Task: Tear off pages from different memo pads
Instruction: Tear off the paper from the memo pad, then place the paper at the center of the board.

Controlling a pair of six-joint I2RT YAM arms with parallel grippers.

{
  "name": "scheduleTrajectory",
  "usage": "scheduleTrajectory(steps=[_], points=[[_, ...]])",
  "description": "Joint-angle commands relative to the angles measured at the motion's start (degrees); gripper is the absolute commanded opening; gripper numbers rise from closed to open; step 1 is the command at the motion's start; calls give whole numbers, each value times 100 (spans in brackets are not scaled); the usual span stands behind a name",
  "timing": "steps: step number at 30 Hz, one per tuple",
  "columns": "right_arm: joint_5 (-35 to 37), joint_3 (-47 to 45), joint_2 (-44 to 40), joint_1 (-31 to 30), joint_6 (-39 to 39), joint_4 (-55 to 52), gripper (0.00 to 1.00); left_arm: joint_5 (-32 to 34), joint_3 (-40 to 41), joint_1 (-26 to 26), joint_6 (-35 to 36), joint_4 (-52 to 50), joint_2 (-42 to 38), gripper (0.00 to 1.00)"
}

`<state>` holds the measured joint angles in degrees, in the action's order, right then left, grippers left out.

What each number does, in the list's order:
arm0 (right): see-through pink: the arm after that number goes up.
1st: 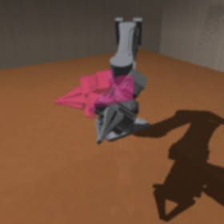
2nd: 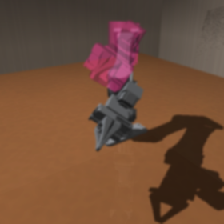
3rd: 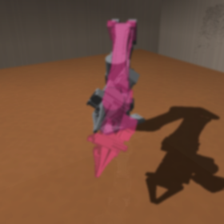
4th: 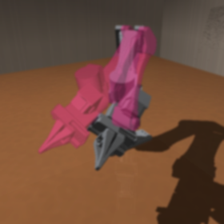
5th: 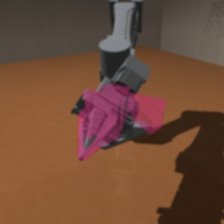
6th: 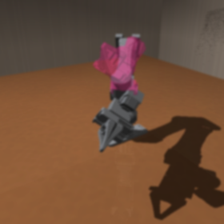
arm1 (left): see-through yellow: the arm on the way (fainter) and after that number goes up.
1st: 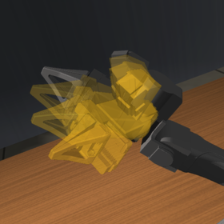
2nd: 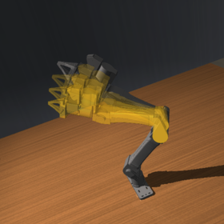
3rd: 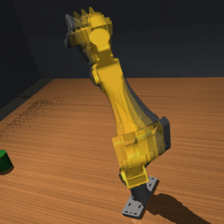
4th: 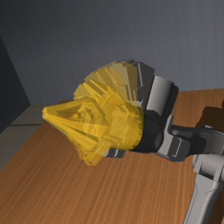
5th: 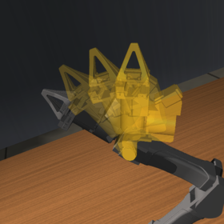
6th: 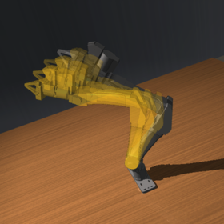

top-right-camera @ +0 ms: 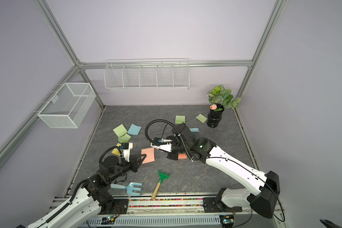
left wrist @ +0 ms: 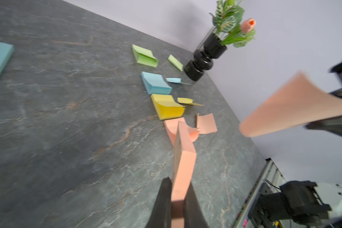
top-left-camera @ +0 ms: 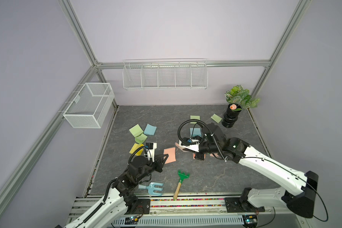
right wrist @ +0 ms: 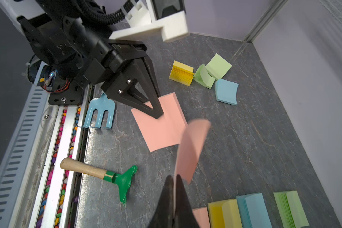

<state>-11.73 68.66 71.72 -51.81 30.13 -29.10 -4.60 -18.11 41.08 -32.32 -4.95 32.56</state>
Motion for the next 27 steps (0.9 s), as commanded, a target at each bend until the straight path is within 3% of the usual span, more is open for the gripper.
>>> scheduleTrajectory(steps=[1,5,8,12,17,27], points=[[962,-160,-281,-47,-406,-145,7,942,-234,-30,-64,-626,-135,1],[2634,-395,-481,-102,-904,-813,7,1374,-237,-30,-165,-961,-333,1],[3306,-753,-551,-108,-1099,-1687,6,1258,-260,-30,-170,-940,-456,1],[3005,-1660,-929,-101,-500,-2117,6,1139,-215,-33,-218,-902,-556,1],[2716,-2726,-1575,-104,1031,-1620,6,1109,-262,-34,-260,-1021,-584,1],[3251,-3245,-1367,335,1691,-903,7,844,-142,-31,-453,-907,-761,1]])
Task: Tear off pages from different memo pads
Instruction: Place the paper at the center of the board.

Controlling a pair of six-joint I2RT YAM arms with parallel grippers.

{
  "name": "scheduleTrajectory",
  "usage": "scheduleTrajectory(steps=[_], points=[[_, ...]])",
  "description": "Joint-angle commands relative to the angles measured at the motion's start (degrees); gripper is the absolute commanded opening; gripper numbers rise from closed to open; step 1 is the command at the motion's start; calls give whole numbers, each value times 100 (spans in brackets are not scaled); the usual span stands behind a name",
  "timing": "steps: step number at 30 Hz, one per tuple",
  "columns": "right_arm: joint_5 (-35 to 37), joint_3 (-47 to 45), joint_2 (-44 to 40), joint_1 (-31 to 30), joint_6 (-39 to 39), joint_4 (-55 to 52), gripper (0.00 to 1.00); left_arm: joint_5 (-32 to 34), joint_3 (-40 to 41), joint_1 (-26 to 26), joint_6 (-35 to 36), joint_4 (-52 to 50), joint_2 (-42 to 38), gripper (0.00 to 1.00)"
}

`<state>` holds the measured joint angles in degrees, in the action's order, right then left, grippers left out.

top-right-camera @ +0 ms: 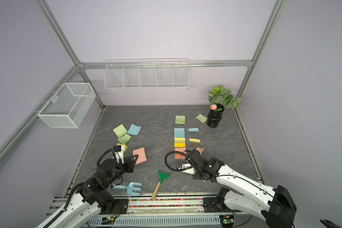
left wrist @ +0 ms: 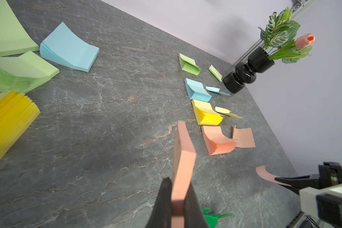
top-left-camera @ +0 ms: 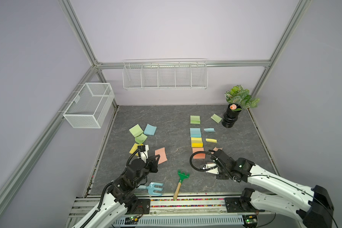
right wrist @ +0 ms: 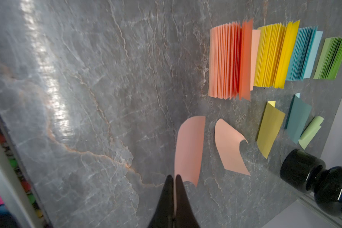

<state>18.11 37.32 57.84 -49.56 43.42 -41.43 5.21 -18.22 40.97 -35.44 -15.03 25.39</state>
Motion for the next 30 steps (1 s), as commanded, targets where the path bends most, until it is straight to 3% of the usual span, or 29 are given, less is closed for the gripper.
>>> scheduleTrajectory(steps=[1,6,11,15,16,19,22,24,26,30], points=[[418,-125,45,145,401,380,7,-211,-121,-23,-180,140,-35,1],[556,-215,323,210,730,314,8,-398,-146,-19,-304,86,-65,0],[319,-321,781,217,724,174,17,-490,-102,-19,-372,53,-291,1],[144,-150,1225,180,505,-45,38,-609,-74,-19,-459,89,-422,1],[54,-38,1179,158,408,-115,39,-712,-32,-19,-544,194,-429,1],[-281,139,348,112,245,20,41,-1184,184,-20,-844,765,-318,1],[-443,122,-975,113,-154,628,52,-1832,240,-10,-1165,1365,37,1],[-387,47,-1813,111,-442,1082,68,-2199,183,-2,-1394,1685,371,1],[-7,-102,-2643,119,-931,1705,92,-2298,133,152,-1645,2070,774,1],[1136,-423,-3855,130,-1847,2694,89,-1738,-206,863,-1769,2208,1531,0]])
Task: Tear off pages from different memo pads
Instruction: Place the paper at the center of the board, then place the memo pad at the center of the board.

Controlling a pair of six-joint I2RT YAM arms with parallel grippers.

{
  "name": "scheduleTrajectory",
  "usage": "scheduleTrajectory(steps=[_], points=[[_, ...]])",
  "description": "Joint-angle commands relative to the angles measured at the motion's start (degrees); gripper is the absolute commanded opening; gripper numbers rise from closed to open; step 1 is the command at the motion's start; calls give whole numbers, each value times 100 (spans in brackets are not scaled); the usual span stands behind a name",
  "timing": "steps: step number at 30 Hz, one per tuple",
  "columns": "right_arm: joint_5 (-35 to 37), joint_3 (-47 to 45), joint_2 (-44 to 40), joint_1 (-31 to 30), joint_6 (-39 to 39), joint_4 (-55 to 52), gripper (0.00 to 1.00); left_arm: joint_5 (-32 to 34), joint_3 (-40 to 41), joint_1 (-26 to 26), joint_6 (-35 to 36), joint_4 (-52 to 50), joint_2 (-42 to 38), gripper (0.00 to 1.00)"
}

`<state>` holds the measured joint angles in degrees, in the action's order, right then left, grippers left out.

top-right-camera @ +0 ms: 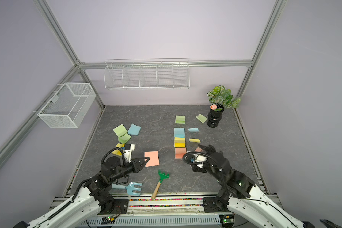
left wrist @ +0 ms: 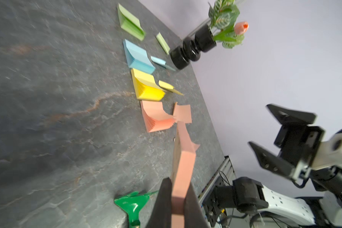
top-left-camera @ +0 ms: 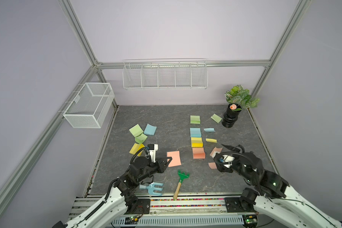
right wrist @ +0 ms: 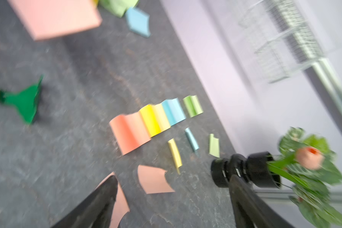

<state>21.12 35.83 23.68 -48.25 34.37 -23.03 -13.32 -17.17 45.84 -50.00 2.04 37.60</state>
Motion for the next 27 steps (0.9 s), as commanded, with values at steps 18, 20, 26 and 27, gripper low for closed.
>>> scheduleTrajectory(steps=[18,20,26,27], points=[[221,-212,618,532,-4676,135,89,989,-2148,2110,-1399,1432,4777,0],[161,-270,771,601,-4809,76,89,997,-2273,2148,-1492,1475,5030,0],[-61,-317,1220,610,-5043,122,89,1139,-2413,2158,-1665,1194,5351,0],[-73,-287,1307,612,-5057,99,89,1165,-2432,2172,-1684,1138,5378,0]])
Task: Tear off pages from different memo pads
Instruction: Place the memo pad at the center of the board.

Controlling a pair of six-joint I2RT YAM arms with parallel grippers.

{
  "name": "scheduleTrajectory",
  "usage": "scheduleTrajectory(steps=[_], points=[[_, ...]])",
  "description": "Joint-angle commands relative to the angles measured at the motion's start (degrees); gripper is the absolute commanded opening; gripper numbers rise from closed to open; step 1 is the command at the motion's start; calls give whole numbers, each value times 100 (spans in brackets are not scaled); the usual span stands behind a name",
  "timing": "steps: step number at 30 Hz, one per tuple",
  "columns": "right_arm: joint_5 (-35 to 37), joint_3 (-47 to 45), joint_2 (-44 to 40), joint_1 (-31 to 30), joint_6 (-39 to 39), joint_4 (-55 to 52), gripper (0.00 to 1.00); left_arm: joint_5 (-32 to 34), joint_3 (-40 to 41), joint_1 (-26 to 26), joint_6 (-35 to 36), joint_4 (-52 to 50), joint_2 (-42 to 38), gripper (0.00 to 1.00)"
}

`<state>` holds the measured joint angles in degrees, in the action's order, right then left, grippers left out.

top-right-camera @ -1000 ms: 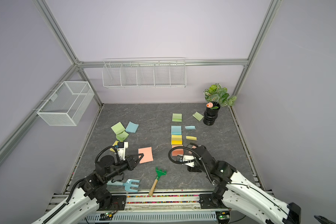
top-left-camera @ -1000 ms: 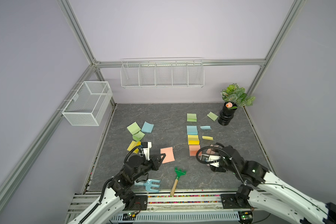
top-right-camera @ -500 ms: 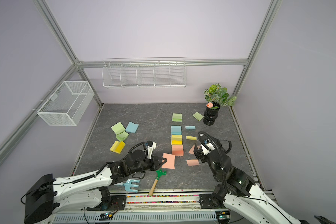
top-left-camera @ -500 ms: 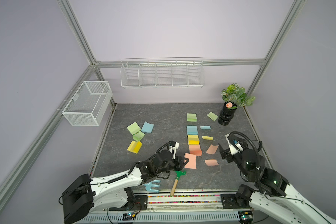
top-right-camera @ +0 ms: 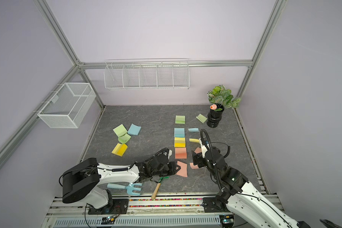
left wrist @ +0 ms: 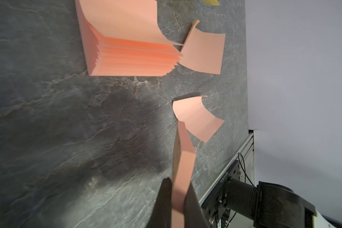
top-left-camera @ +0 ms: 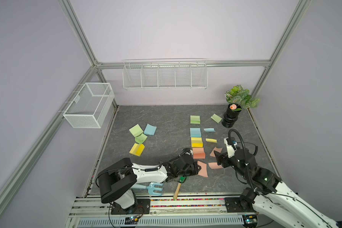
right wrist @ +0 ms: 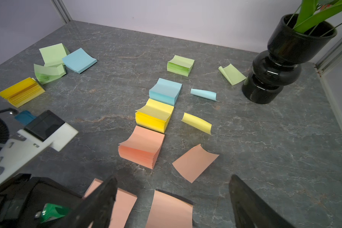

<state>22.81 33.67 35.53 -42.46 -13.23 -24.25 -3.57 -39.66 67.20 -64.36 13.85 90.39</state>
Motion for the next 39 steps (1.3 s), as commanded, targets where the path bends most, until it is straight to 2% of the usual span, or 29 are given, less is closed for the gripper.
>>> scheduleTrajectory(steps=[1,4,10,13,15,17,19,21,24,28,31,33,34,36,39], points=[[-221,-34,205,31,-323,175,89,201,-207,45,-261,-81,131,0],[-179,69,412,30,-434,96,89,122,-269,74,-340,-81,265,4],[-539,-97,672,36,-593,428,89,48,-303,79,-311,-121,322,12],[-526,-3,950,33,-657,299,89,94,-315,82,-229,-301,244,31],[-213,156,1159,32,-968,80,89,124,-334,75,-140,-484,163,44],[17,279,1349,40,-1425,-67,89,156,-415,83,-2,-760,45,52],[-123,289,1517,70,-1797,-78,89,289,-515,77,160,-1117,-135,59],[-531,392,1658,96,-1839,-25,89,535,-648,79,464,-1603,-437,65],[-592,732,1896,112,-1786,-300,89,1026,-801,88,769,-2296,-935,67],[-790,871,2194,117,-1052,-233,89,1779,-1076,78,1200,-3187,-1547,69],[-788,715,2115,115,-862,120,89,3011,-1359,70,1317,-4129,-1934,71],[-752,598,1976,116,-836,354,89,3829,-1366,-102,1643,-4472,-2207,74],[-743,550,1914,117,-793,474,89,4037,-1309,-272,1783,-4487,-2320,76],[-724,417,1820,120,-606,791,89,4035,-1118,-966,2083,-4317,-2521,81],[-741,136,1879,121,-257,1470,89,3565,-952,-2089,2183,-3938,-2446,85]])
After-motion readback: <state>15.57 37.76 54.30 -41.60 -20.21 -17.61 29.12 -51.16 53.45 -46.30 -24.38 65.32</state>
